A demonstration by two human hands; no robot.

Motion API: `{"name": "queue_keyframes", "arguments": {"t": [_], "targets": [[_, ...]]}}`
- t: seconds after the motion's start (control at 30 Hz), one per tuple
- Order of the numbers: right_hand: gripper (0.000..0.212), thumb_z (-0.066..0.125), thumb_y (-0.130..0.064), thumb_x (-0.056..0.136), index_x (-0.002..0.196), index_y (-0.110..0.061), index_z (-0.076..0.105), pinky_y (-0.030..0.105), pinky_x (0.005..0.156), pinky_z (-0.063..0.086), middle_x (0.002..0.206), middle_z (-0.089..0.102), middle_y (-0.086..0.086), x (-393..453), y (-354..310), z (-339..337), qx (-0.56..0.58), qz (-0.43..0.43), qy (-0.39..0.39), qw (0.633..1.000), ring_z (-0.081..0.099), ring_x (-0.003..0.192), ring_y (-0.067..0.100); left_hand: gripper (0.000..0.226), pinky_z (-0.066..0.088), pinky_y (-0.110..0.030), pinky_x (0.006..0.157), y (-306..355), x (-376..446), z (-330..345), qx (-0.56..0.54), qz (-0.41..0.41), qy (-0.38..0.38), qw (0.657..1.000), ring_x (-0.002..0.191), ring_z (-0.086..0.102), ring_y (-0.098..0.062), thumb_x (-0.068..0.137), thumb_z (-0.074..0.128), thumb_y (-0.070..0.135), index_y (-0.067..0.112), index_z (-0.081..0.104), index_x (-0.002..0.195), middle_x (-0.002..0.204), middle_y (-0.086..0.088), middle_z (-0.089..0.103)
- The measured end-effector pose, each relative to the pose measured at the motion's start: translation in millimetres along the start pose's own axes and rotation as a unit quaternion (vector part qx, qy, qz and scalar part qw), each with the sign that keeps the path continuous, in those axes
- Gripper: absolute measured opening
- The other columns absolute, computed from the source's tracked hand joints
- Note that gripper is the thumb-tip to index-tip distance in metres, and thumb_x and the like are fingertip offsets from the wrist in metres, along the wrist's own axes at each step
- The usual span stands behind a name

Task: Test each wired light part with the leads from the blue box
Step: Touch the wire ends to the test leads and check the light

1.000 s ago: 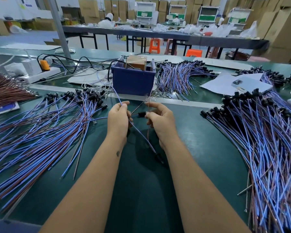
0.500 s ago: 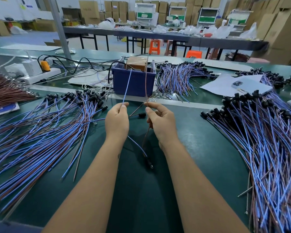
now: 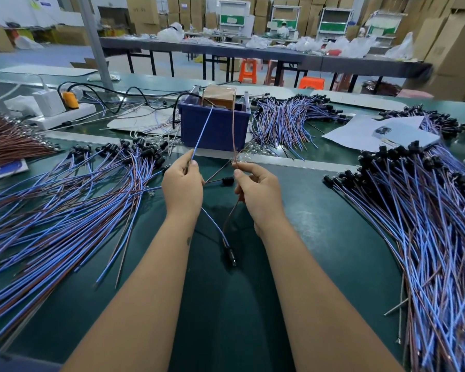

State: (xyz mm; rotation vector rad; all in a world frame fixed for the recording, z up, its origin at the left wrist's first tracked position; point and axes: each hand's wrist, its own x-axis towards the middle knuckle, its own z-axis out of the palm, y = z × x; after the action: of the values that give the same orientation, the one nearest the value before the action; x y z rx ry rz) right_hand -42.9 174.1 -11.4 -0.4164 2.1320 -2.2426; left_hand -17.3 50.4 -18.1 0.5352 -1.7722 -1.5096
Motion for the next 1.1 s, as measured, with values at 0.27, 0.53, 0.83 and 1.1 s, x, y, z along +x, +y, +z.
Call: {"name": "queue_keyframes", "arguments": {"t": [0.27, 0.53, 0.83, 1.1], "targets": [[0.018, 0.058, -0.013, 0.094, 0.088, -0.027, 0.066, 0.018, 0.055, 0.043, 0.057, 0.054, -0.003, 1.0, 0.9, 0.8, -0.018, 0.011, 0.001, 1.0, 0.049, 0.051, 0.004, 0.034, 0.035, -0.008, 0.045, -0.7, 0.2, 0.0, -0.005, 0.008, 0.001, 1.0, 0.042, 0.042, 0.003, 0.101, 0.044, 0.015, 0.018, 0.057, 0.132, 0.059, 0.006, 0.055], [0.017, 0.058, -0.014, 0.095, 0.091, -0.028, 0.067, 0.02, 0.06, 0.046, 0.059, 0.056, -0.003, 0.2, 1.5, 0.5, -0.029, 0.017, -0.008, 0.999, 0.051, 0.055, 0.005, 0.036, 0.037, -0.008, 0.045, -0.4, 3.4, -3.0, -0.014, -0.013, 0.016, 1.0, 0.043, 0.046, 0.004, 0.101, 0.043, 0.017, 0.017, 0.056, 0.134, 0.049, 0.013, 0.057], [0.019, 0.058, -0.014, 0.094, 0.087, -0.029, 0.067, 0.023, 0.059, 0.047, 0.056, 0.055, -0.005, 0.0, 1.4, 0.9, -0.024, 0.017, -0.001, 1.0, 0.051, 0.052, 0.004, 0.037, 0.039, -0.021, 0.058, -0.4, 3.9, -2.9, -0.005, -0.016, 0.016, 1.0, 0.043, 0.047, 0.005, 0.102, 0.042, 0.02, 0.018, 0.053, 0.138, 0.05, 0.013, 0.059], [0.018, 0.056, -0.013, 0.095, 0.092, -0.029, 0.065, 0.021, 0.057, 0.045, 0.057, 0.053, -0.004, -0.9, 0.0, 0.6, -0.011, 0.011, 0.022, 1.0, 0.049, 0.051, 0.002, 0.037, 0.037, -0.019, 0.052, -0.9, 6.7, -0.2, -0.007, -0.012, 0.017, 1.0, 0.039, 0.043, 0.002, 0.102, 0.043, 0.019, 0.018, 0.053, 0.138, 0.054, 0.009, 0.059]]}}
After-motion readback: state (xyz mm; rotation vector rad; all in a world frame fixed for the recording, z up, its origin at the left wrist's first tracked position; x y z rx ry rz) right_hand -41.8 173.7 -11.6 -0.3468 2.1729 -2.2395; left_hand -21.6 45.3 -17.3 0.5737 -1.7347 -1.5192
